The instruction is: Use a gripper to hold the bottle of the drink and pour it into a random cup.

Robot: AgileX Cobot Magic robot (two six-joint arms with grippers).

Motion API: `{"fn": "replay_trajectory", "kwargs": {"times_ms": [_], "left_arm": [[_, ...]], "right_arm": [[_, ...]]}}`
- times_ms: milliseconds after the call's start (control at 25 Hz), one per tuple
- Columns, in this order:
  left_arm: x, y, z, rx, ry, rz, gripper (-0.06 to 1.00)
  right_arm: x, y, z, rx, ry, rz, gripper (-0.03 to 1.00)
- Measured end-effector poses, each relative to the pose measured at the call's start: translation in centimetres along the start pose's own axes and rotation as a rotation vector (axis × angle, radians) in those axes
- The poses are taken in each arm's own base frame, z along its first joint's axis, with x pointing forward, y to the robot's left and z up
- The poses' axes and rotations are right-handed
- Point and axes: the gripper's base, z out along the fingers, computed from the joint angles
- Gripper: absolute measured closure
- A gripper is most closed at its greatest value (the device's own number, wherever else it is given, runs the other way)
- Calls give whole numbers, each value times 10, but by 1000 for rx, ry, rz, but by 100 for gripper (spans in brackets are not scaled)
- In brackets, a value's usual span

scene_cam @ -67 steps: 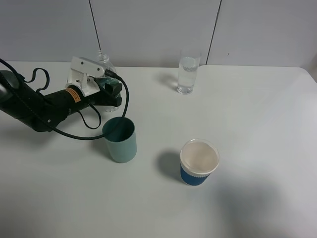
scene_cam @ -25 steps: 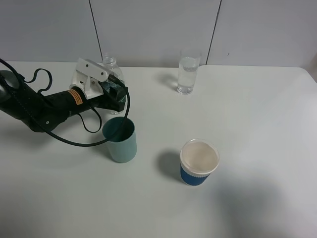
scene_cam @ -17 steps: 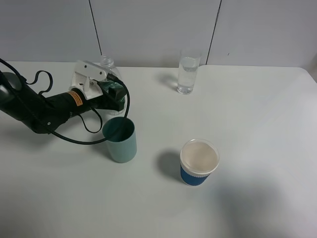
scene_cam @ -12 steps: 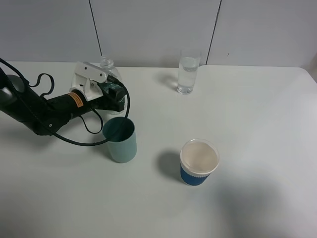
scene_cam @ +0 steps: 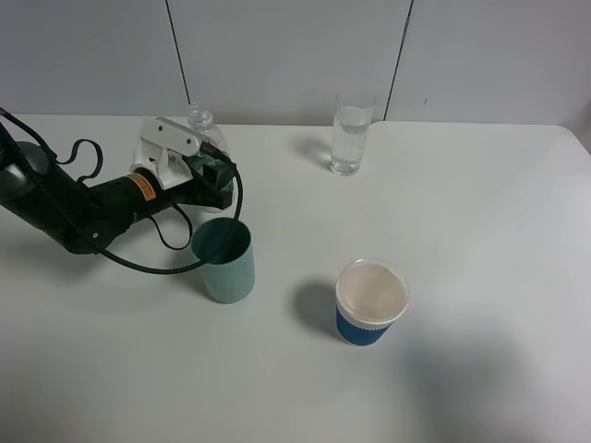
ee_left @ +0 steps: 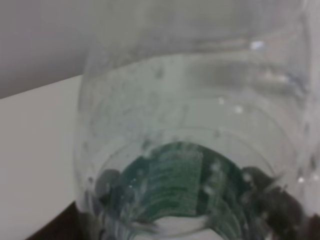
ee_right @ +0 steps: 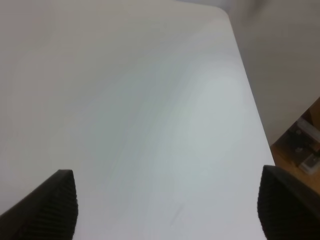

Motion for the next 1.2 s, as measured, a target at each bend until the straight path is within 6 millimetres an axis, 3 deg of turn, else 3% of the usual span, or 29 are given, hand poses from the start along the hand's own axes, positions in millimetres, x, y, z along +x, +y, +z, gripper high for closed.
{"fn": "replay_trajectory", "kwargs": {"times_ms": [160,320,400,800,1200], "left_arm": [[-1,0,0,-1,-1,1,40],[0,0,0,-5,29,1,6],[0,0,0,-5,29,2,-1],[-13,0,-9,-14,17,15,-5],[-40,-3,-68,-139,-22,-27,-5]], "right_arm": [[0,0,0,0,0,0,23],[0,0,0,0,0,0,23],[0,0,0,0,0,0,23],[0,0,0,0,0,0,23],[0,0,0,0,0,0,23]]}}
